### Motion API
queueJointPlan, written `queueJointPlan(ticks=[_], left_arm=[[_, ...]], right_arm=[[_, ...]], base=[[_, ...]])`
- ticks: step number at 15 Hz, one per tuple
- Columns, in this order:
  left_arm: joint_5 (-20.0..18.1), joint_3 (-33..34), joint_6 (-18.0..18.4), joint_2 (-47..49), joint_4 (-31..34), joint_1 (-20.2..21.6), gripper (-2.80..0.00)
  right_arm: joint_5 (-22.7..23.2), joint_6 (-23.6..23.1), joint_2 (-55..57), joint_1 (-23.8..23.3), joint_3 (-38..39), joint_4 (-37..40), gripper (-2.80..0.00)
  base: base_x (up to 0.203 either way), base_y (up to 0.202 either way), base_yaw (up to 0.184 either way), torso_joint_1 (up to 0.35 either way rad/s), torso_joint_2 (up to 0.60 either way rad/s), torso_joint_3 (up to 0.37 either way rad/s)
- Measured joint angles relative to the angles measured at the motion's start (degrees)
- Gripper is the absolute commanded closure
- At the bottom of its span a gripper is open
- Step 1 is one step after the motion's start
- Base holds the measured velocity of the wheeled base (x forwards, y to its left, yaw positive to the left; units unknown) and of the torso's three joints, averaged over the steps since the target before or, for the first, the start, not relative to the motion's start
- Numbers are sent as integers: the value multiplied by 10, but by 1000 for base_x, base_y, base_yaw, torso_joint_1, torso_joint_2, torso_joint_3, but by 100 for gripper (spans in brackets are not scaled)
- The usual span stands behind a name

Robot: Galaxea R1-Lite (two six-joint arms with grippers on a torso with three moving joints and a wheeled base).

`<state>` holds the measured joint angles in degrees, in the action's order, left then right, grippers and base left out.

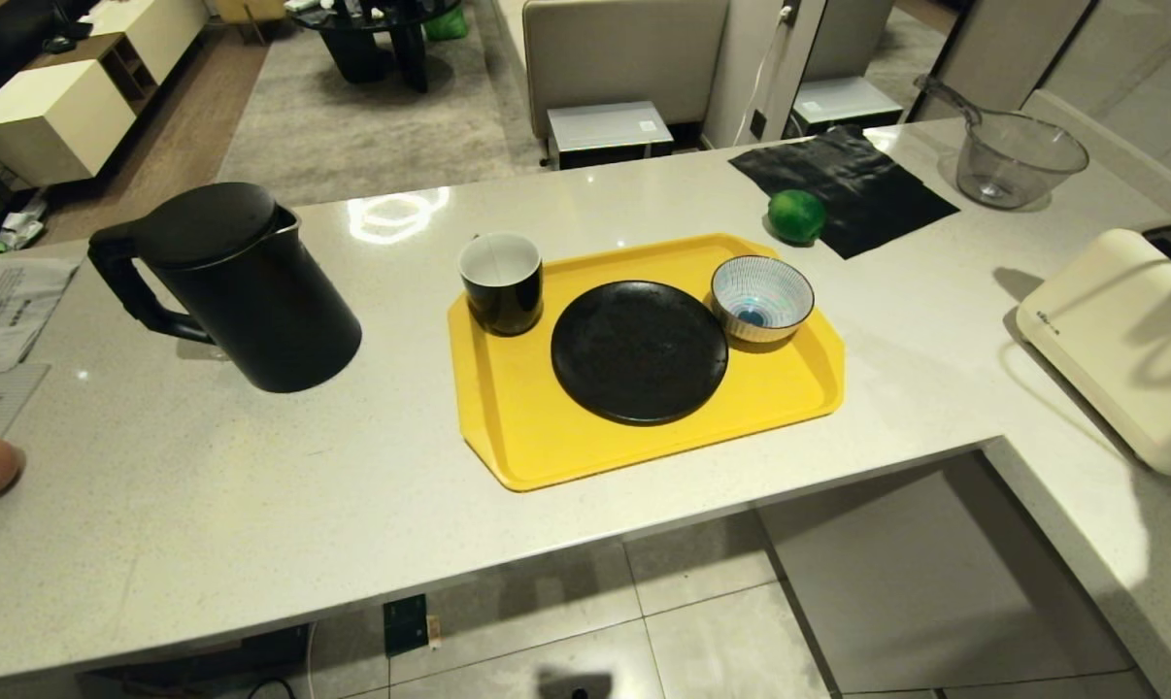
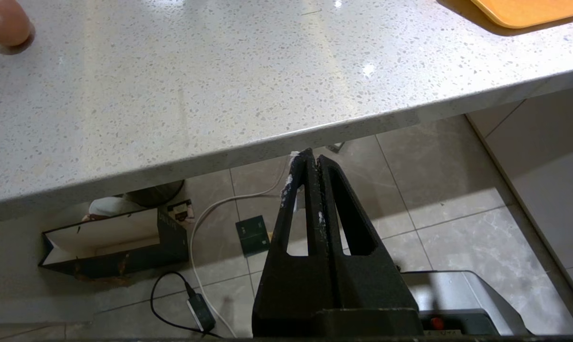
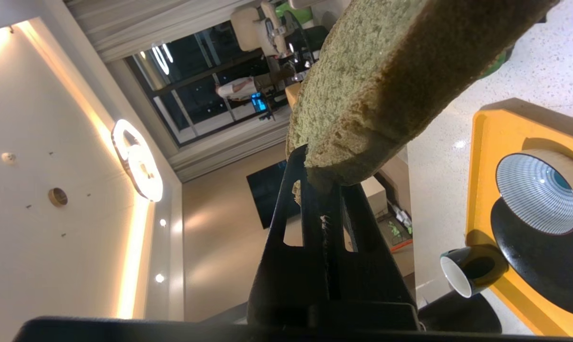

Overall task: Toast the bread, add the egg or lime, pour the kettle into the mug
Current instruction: Put the bread slices in the toaster

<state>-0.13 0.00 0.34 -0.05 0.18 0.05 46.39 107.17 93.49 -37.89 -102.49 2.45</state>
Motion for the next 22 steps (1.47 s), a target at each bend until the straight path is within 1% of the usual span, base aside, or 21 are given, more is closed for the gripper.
queueJointPlan(ticks=[3,6,14,18,22], left_arm=[[0,0,1,0,0,0,0],[0,0,2,0,-1,1,0],[0,0,1,0,0,0,0],[0,0,1,0,0,0,0],[0,0,1,0,0,0,0]], right_arm=[[0,-2,-1,0,4,0,0],[0,-25,-1,-1,12,1,0],[5,-30,-9,0,27,0,0],[12,-66,-16,0,29,1,0],[11,-75,-22,-1,31,1,0]], base=[[0,0,0,0,0,0],[0,0,0,0,0,0],[0,0,0,0,0,0],[0,0,0,0,0,0],[0,0,0,0,0,0]])
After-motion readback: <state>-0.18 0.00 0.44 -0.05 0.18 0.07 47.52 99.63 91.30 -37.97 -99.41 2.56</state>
